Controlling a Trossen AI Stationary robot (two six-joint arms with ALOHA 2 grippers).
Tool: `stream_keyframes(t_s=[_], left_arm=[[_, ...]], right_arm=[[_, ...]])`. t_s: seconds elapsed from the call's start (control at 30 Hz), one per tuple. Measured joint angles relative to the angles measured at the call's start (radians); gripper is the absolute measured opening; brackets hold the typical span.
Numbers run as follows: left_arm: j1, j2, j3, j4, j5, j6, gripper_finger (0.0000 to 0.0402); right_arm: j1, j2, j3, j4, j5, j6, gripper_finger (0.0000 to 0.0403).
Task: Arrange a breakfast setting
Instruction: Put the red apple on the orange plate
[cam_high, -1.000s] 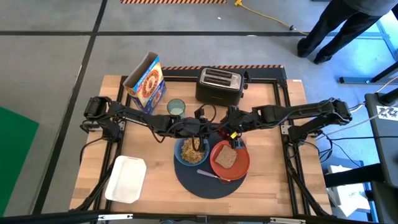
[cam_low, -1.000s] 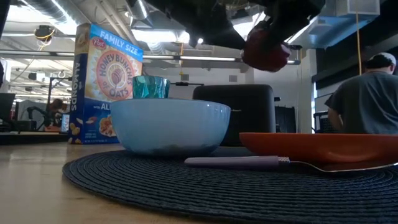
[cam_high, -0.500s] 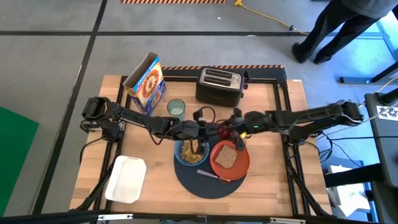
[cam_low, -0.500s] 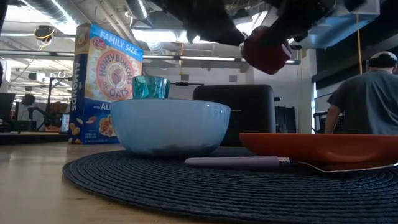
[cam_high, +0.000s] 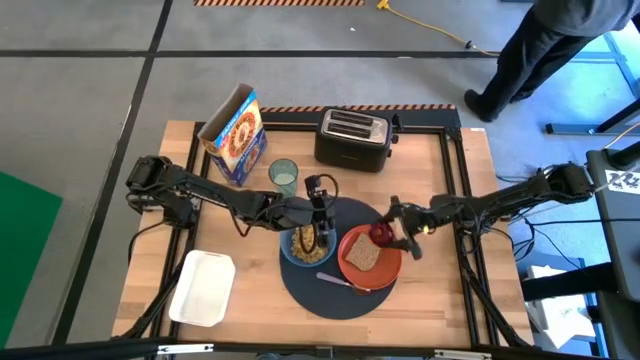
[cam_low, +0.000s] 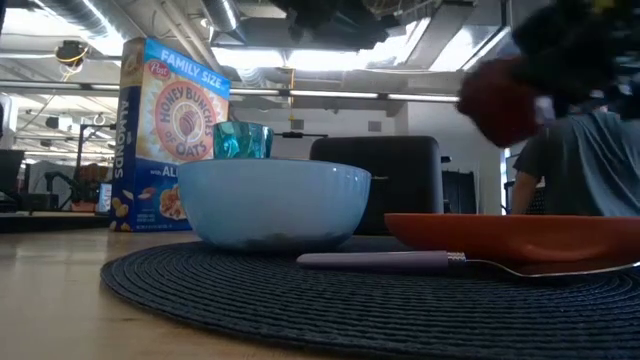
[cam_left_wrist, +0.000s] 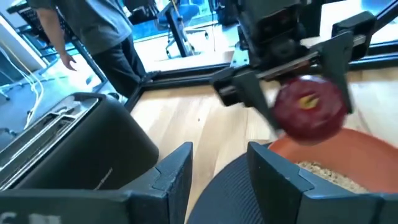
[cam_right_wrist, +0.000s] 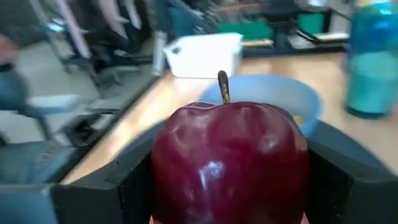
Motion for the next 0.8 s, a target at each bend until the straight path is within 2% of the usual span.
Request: stream_keyframes(t_s=[0.17, 0.33, 0.43, 0.8], left_arm=[[0.004, 0.001, 0.000, -0.003, 0.000, 0.000, 0.0147], [0.011, 0.001, 0.000, -0.002, 0.006, 0.001, 0.0147], [0.023, 0.001, 0.000, -0.002, 0.008, 0.000, 0.0147], [0.030, 0.001, 0.000, -0.006, 0.010, 0.000, 0.0147]], right_arm=[[0.085, 0.028, -0.087, 0.104, -0.042, -0.038, 0.0288], [0.165, 0.087, -0.097, 0.121, -0.038, -0.057, 0.0294], [0.203, 0.144, -0.097, 0.192, 0.001, -0.060, 0.0294], [0.224, 0.366, -0.096, 0.392, 0.058, -0.063, 0.0296]])
